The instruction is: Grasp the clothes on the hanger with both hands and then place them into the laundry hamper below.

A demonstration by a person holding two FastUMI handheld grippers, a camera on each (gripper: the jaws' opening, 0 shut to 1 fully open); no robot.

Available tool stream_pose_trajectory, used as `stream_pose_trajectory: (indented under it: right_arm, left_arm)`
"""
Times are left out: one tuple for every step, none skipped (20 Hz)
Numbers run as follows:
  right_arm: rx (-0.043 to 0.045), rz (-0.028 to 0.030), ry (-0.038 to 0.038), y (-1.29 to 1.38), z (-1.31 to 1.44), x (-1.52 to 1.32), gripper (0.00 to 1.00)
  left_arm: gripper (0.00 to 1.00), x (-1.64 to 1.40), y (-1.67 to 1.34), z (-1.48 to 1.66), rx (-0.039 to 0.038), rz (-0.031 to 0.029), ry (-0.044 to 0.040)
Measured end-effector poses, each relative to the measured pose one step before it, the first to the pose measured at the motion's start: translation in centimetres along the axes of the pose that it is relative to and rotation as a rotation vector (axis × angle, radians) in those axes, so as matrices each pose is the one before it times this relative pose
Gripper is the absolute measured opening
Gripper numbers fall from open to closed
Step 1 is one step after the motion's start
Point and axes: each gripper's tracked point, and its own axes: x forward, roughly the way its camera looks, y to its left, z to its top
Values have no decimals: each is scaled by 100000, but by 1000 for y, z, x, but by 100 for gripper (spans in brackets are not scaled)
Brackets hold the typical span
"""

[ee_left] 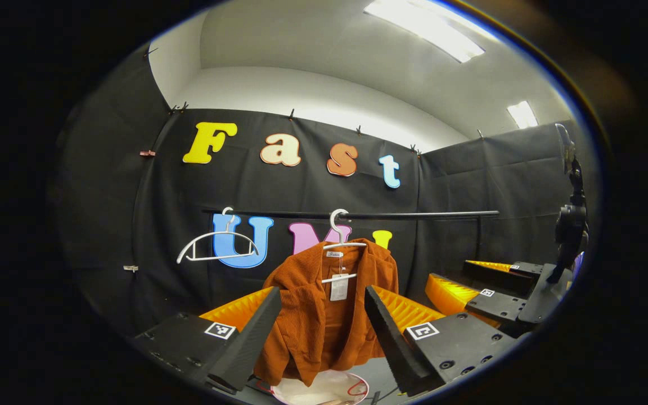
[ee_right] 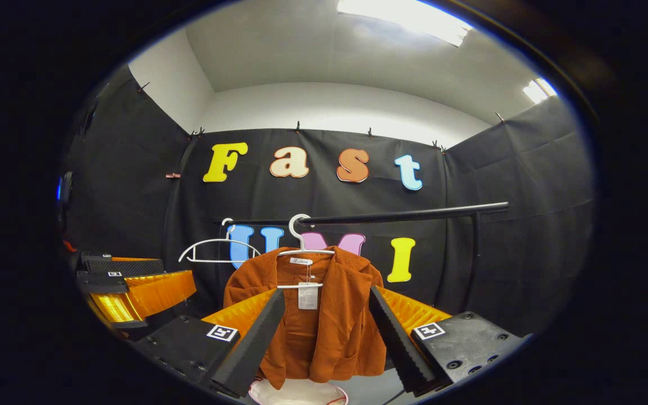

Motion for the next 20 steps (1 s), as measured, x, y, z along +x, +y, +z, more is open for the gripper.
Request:
stream_pose_trajectory:
  right_arm:
    - [313, 1368, 440, -205, -704, 1626, 97]
    - [-42, 949, 1037, -486, -823, 1693, 97]
    - [-170, 1368, 1417, -299, -886, 1575, 97]
    - [-267, 1614, 1367, -215, -887, 1476, 98]
    - [-346, 1166, 1154, -369, -804, 1477, 97]
    - [-276, 946, 1402, -461, -933, 1318, 98]
    - [66, 959, 1566, -308, -915, 1276, 97]
    - [444, 1033, 1658, -284, -951, 1302, 97]
    - [591, 954, 1933, -348, -998, 1128, 97]
    - [480, 823, 1959, -321, -981, 1200, 97]
    - [404, 897, 2114, -277, -974, 1070, 97]
    - [424, 699, 1436, -285, -800, 1082, 97]
    - [545, 319, 970, -276, -586, 997, 98]
    - [723, 454, 1104, -222, -566, 897, 98]
    - [825, 679, 958, -72, -480, 760, 98]
    - [657, 387, 1216, -66, -523, 737, 98]
    - [604, 479, 1346, -38, -539, 655, 98]
    - [634, 673, 1067, 35, -522, 660, 98]
    - [848, 596, 1074, -43, -442, 558, 98]
    - [1055, 581, 742, -38, -265, 606, 98]
  left_arm:
    - [94, 1310, -308, -382, -363, 150, -178]
    - [94, 1371, -389, -531, 182, 233, 68]
    - [94, 1289, -200, -559, 688, 1112, 308]
    - [94, 1318, 59, -930, 661, 1767, 489]
    - [94, 1367, -146, -762, 270, 1484, 571]
    - [94, 1423, -390, -986, -52, 968, 617]
    - [94, 1218, -200, -941, -293, 875, 1260]
    - [94, 1155, -62, -1122, -531, 1100, 1598]
    - [94, 1072, 35, -908, -788, 1350, 1619]
    - [94, 1136, 161, -901, -859, 1437, 1711]
    - [94, 974, 292, -734, -794, 1677, 1514]
    - [94, 902, 259, -736, -684, 1894, 1297]
    - [94, 853, 318, -432, -523, 1798, 799]
    - [95, 804, 129, -602, -412, 1436, 1360]
    - [95, 742, 76, -563, -265, 1163, 1395]
    - [94, 624, 61, -626, -165, 1225, 1307]
    - [94, 591, 18, -445, -161, 1224, 1358]
    - [94, 582, -73, -490, -241, 1167, 1007]
    - [94, 575, 11, -199, -254, 1400, 500]
    - [94, 485, -128, -178, -291, 1219, 136]
